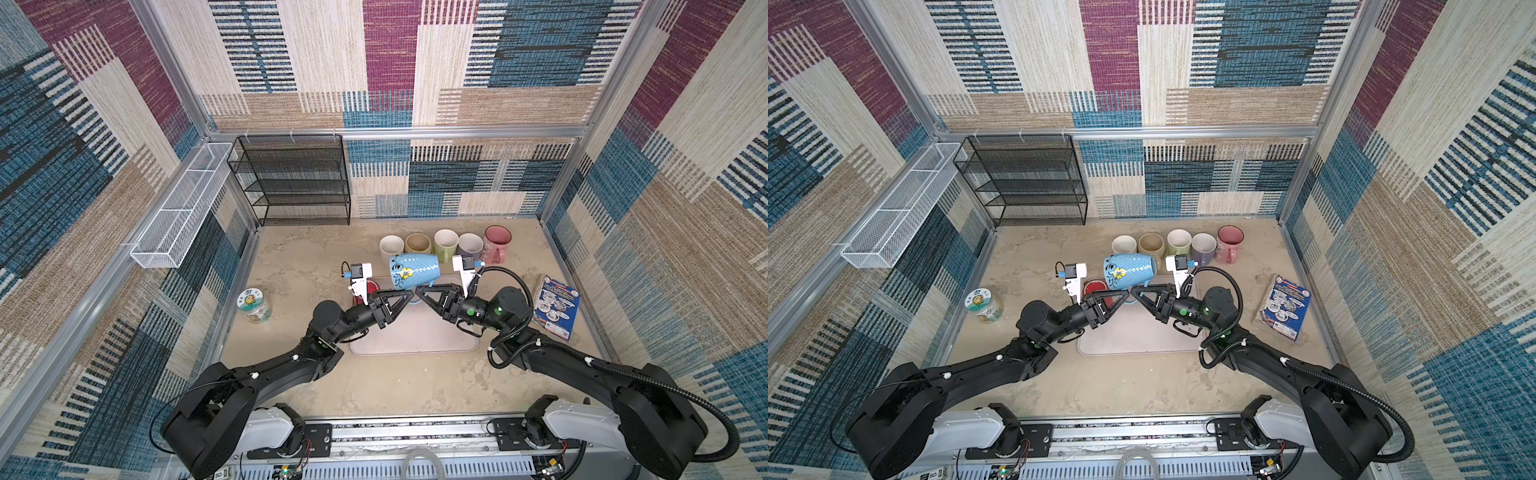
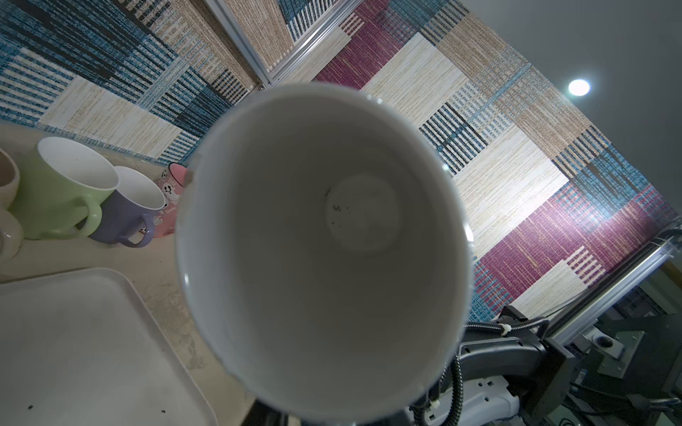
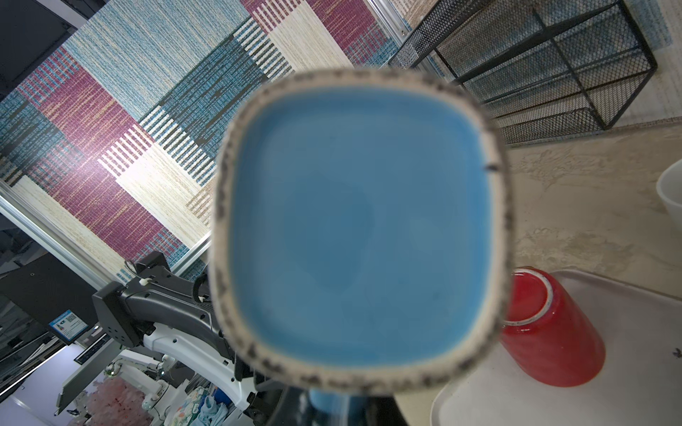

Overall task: Turn the mug right side up
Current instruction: Place the mug at the top-center of the table.

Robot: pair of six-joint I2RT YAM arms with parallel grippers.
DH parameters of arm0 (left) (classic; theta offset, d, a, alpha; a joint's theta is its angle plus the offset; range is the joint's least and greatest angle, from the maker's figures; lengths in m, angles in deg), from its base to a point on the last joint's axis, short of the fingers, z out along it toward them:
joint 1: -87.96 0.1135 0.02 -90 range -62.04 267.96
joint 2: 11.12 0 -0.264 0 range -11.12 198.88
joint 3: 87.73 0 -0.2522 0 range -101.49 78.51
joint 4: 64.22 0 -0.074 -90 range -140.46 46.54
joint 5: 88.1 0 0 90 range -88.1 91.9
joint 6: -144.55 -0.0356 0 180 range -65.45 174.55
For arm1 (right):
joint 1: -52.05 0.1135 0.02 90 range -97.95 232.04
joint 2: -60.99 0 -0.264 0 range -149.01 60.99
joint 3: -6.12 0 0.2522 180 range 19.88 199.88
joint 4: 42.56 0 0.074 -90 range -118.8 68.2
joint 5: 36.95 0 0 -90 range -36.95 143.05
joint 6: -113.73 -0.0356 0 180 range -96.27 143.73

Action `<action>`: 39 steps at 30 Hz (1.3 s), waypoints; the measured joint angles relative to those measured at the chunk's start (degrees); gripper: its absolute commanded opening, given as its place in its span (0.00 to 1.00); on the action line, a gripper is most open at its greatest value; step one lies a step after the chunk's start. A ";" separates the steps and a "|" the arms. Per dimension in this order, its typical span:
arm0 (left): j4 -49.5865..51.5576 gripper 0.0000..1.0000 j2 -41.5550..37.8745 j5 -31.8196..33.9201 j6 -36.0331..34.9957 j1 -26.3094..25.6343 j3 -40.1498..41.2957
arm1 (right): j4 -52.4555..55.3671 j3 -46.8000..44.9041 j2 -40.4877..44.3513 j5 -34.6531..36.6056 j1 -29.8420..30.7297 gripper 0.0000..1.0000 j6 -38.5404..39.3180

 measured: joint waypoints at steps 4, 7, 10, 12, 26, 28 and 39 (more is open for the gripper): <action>-0.13 0.24 0.39 -0.04 0.02 0.02 -0.13 | -0.98 0.00 -0.72 -0.35 0.00 0.00 -0.59; -0.13 0.19 0.39 -0.11 0.00 0.02 -0.13 | -1.64 0.00 -1.03 -0.50 0.00 0.00 -0.74; -0.09 0.17 0.42 -0.20 0.00 0.02 -0.22 | -2.25 0.00 -1.40 -0.55 0.00 0.00 -1.16; -0.09 0.08 0.48 -0.24 0.00 0.02 -0.33 | -2.86 -0.02 -1.70 -0.55 0.00 0.00 -1.40; 6.12 0.00 -6.23 0.94 -2.75 -0.09 2.01 | -2.49 -0.22 -1.46 -1.57 0.28 0.36 -0.44; 9.18 0.00 -9.27 2.45 -4.13 0.04 2.58 | -2.40 -0.15 -1.40 -0.50 -0.07 0.43 0.31; 24.92 0.00 -19.74 7.98 -10.67 1.27 2.47 | 0.74 0.55 -1.27 0.74 0.00 0.54 2.27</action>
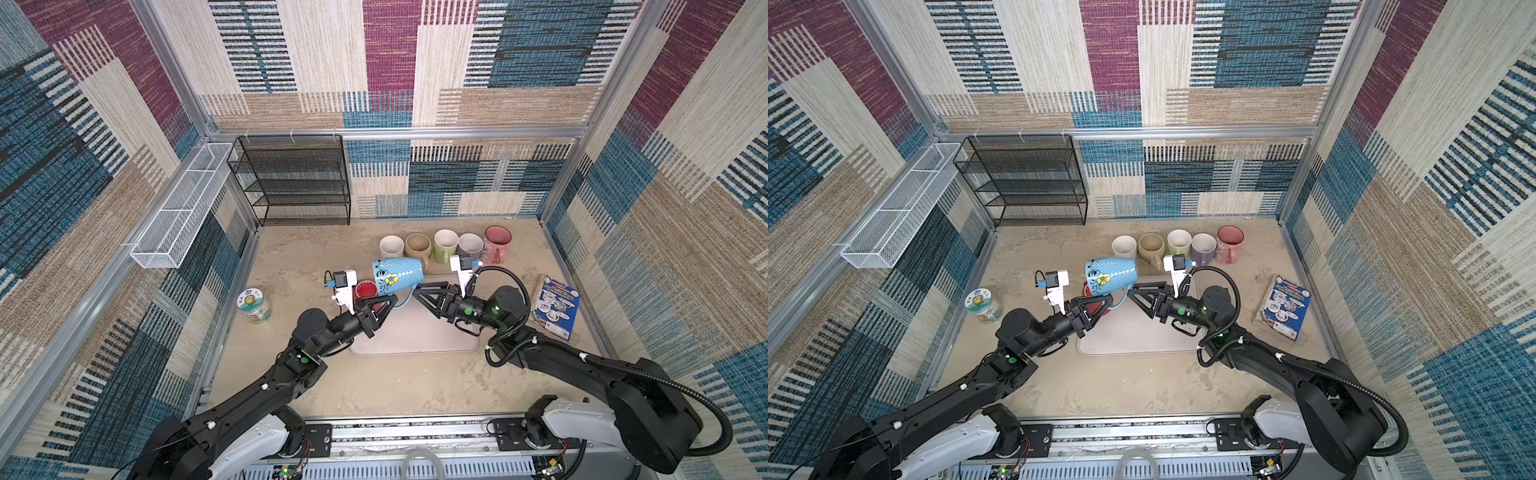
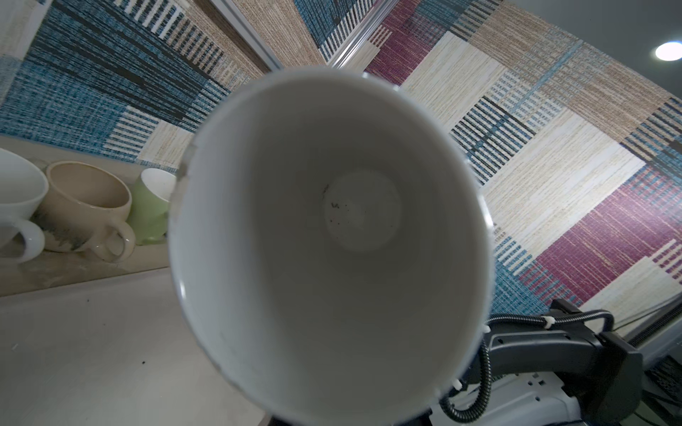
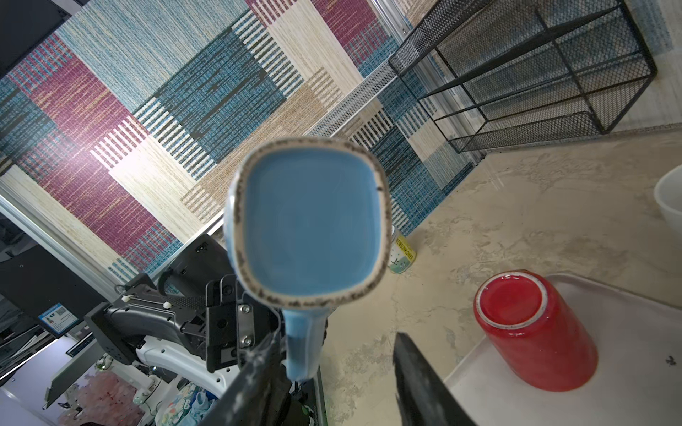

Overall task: Turn the mug right side up
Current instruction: Place the mug at the top-center of the table.

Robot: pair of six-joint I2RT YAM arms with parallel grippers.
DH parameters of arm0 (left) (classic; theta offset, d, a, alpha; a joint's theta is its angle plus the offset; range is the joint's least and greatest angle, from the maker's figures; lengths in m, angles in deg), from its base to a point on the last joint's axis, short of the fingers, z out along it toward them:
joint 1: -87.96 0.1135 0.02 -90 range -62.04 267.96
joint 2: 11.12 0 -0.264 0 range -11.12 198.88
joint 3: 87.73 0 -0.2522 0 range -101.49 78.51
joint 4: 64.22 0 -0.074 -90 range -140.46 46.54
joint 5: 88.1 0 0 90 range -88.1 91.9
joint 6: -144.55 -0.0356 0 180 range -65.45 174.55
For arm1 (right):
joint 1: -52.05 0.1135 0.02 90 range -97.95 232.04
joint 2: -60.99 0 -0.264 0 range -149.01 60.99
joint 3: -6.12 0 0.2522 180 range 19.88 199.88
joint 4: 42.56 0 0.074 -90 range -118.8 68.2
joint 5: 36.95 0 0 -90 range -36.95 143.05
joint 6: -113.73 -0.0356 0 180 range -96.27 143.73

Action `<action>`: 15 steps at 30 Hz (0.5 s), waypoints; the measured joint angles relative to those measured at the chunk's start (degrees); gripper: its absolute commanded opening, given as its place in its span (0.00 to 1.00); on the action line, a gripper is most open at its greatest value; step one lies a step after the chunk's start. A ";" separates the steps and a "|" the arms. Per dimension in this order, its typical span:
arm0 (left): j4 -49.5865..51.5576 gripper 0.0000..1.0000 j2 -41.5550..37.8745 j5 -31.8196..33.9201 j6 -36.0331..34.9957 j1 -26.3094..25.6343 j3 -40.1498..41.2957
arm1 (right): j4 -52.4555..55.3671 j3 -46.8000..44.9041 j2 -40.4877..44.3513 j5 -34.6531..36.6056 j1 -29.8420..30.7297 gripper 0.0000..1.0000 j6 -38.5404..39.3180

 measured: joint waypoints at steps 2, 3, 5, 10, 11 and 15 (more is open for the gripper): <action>6.08 0.00 -2.47 1.44 -1.57 0.24 -1.42 | 2.51 0.31 1.20 0.33 0.00 0.57 1.05; 8.94 0.00 -3.63 2.45 -2.54 0.42 -2.19 | 3.78 0.48 1.79 0.55 0.00 0.57 1.79; 15.98 0.00 -6.12 4.17 -4.74 0.83 -4.20 | 7.63 1.14 3.39 1.90 0.00 0.59 4.11; 33.62 0.00 -8.92 8.48 -10.25 1.99 -10.67 | 17.73 2.95 5.64 4.31 0.00 0.63 9.99; 37.11 0.00 -8.87 9.16 -11.19 2.12 -12.24 | 20.13 3.45 5.90 5.09 0.00 0.63 11.17; 50.64 0.00 -6.93 12.48 -15.19 2.62 -19.52 | 27.74 5.27 6.23 8.37 0.00 0.63 15.19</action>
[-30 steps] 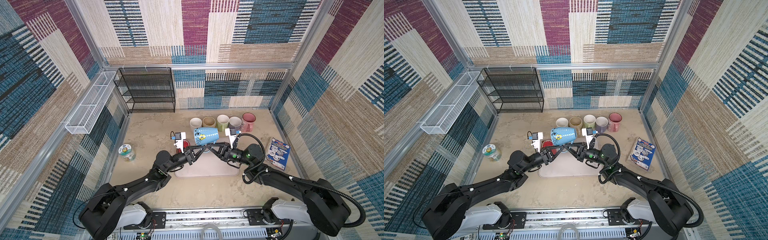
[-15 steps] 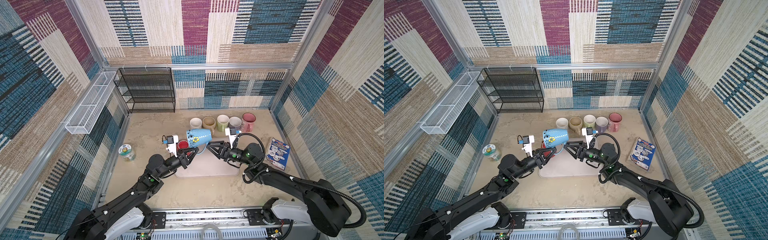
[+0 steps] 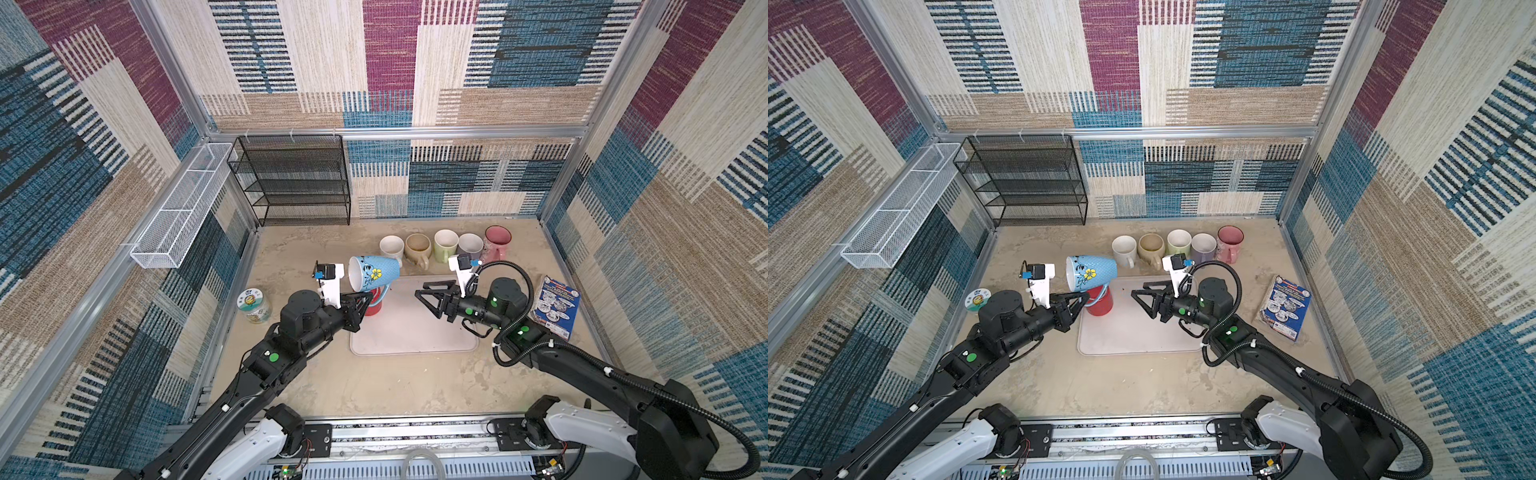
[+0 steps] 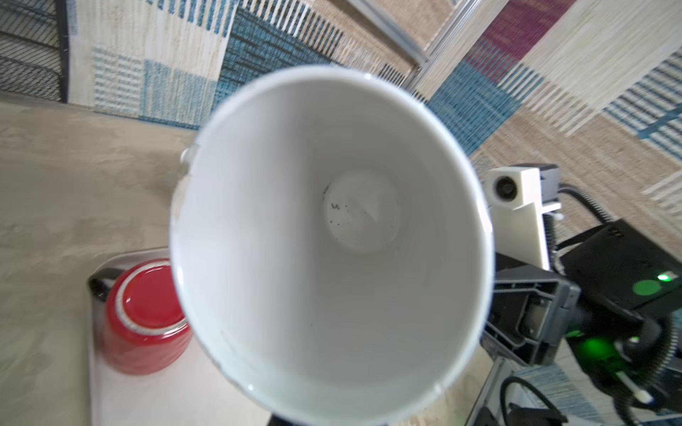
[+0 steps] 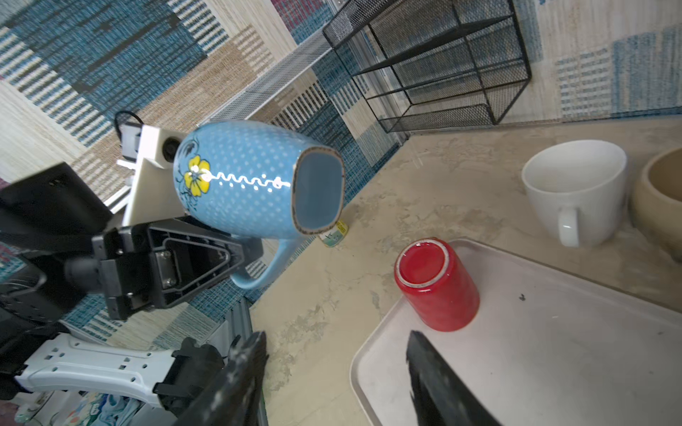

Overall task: Turn the mug right side up
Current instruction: Place the mug at the top-center of the table.

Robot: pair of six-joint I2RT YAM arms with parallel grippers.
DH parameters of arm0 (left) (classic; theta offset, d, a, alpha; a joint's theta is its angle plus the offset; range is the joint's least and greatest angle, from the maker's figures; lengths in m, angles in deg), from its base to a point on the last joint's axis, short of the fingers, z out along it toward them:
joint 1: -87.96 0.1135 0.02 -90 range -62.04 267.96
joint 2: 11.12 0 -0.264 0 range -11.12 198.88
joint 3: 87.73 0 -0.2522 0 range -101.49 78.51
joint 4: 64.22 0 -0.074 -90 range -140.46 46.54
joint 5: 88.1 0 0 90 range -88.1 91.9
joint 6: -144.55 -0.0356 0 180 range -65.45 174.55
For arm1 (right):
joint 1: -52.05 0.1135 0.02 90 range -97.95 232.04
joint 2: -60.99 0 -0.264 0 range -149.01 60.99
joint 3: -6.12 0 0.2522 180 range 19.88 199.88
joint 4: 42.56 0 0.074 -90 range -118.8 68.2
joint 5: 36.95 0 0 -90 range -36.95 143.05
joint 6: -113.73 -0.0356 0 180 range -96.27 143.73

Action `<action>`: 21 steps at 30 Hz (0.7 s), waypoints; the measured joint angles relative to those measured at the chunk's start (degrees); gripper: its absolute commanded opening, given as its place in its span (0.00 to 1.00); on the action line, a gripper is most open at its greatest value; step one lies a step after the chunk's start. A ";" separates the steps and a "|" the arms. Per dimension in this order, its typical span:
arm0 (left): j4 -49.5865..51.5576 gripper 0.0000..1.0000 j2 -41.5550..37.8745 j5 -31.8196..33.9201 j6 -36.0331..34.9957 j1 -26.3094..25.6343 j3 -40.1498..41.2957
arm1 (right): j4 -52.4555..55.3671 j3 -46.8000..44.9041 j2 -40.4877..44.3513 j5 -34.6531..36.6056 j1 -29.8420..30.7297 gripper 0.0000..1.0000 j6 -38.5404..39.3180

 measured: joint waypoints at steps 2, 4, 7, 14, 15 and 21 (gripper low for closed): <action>6.51 0.00 1.70 2.05 -1.75 0.15 -4.00 | 3.67 1.07 -0.33 1.92 0.00 0.64 1.64; 12.39 0.00 3.91 3.74 -3.39 0.59 -8.37 | 6.49 2.05 -1.20 3.74 0.00 0.64 2.93; 19.96 0.00 7.87 6.75 -5.68 1.51 -15.08 | 10.49 3.43 -2.91 6.10 0.00 0.64 4.28; 32.70 0.00 19.74 9.31 -10.75 4.96 -28.04 | 15.41 3.82 -3.91 8.59 0.00 0.67 6.47; 33.94 0.00 20.96 9.33 -11.37 5.57 -29.11 | 15.67 3.61 -3.61 9.27 0.00 0.67 6.69; 39.76 0.00 29.90 10.16 -14.49 9.75 -35.87 | 16.11 1.20 -1.95 9.97 0.00 0.67 7.39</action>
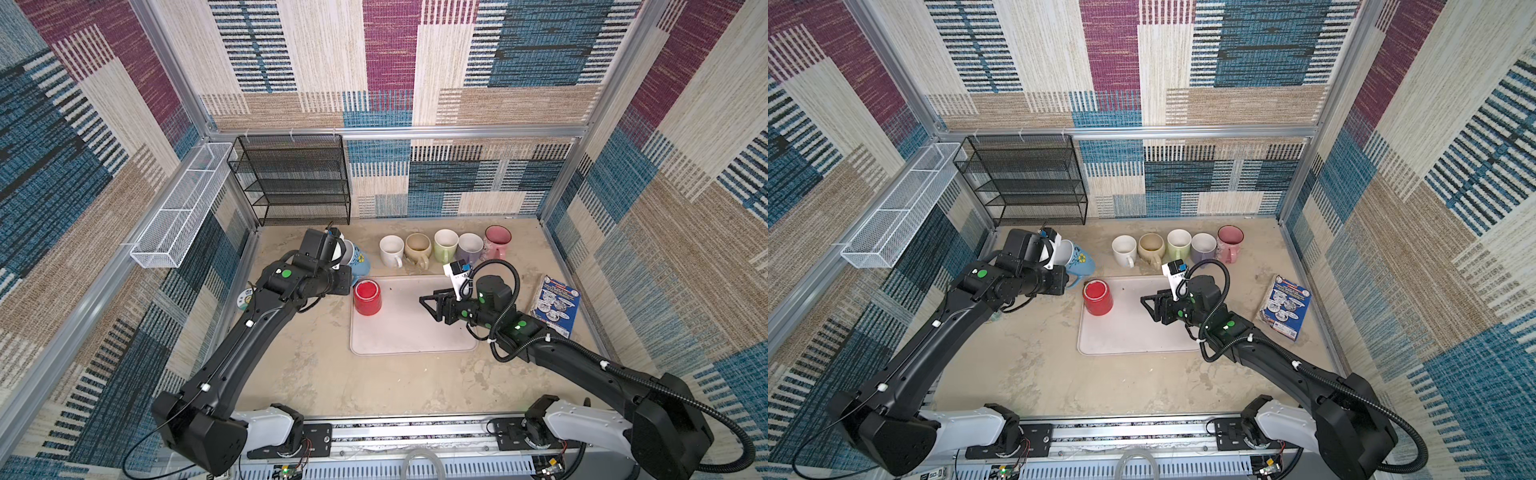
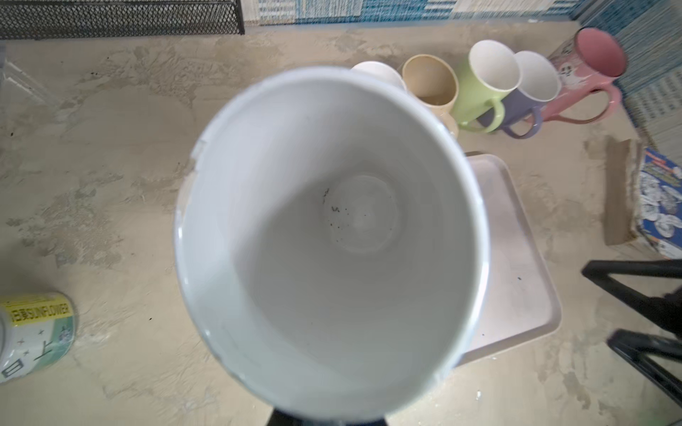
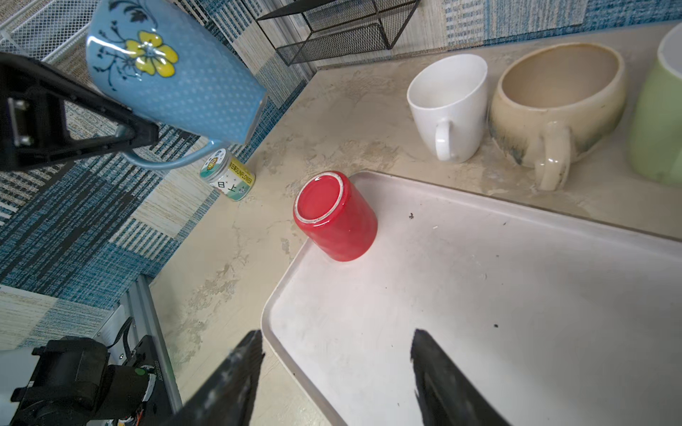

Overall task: Turn the mug right side up
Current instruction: Place the mug at the top-center of the table.

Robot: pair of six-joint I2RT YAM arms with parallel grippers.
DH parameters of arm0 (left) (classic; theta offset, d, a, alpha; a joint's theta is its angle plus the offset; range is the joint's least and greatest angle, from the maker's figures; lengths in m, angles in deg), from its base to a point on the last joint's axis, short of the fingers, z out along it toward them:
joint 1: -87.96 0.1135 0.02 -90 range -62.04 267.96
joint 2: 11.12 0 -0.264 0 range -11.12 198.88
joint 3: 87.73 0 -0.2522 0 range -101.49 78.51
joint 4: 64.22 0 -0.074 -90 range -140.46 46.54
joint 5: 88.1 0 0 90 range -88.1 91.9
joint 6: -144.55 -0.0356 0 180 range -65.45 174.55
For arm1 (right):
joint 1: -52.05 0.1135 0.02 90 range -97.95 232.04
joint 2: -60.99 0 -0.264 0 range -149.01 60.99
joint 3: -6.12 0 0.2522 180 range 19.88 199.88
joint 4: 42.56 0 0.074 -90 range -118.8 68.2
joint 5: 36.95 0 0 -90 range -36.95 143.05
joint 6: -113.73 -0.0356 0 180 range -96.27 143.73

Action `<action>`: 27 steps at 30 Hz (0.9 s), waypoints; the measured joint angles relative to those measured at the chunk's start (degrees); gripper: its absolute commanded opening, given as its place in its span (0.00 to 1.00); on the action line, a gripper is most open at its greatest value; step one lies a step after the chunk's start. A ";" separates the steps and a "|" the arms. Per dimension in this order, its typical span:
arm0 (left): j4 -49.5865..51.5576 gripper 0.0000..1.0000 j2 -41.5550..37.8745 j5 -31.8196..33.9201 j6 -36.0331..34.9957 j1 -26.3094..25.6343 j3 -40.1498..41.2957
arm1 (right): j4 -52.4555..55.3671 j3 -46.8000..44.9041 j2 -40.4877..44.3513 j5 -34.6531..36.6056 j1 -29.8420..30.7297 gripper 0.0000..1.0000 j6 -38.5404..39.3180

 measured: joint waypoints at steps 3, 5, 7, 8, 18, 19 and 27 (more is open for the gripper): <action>1.49 0.00 3.67 -0.20 -1.25 1.33 -2.47 | -0.09 -1.27 0.50 0.00 0.00 0.67 0.11; 2.01 0.00 6.08 -0.04 -1.81 1.95 -4.31 | -0.11 -2.01 0.79 0.00 0.00 0.67 0.13; 2.32 0.00 8.94 0.70 -2.56 2.36 -6.58 | -0.11 -2.38 0.79 0.33 0.00 0.67 0.17; 2.47 0.00 10.21 0.92 -2.78 2.40 -7.54 | -0.11 -2.40 0.79 0.72 0.00 0.67 0.33; 3.54 0.00 26.93 3.72 -5.92 3.02 -22.08 | -0.92 -3.17 1.55 1.46 0.00 0.67 0.59; 3.69 0.00 28.65 4.07 -6.14 3.02 -23.89 | -0.96 -3.17 1.55 1.46 0.00 0.67 0.66; 6.36 0.00 38.62 7.43 -9.16 2.99 -34.21 | -1.51 -4.17 1.55 1.70 0.00 0.67 0.76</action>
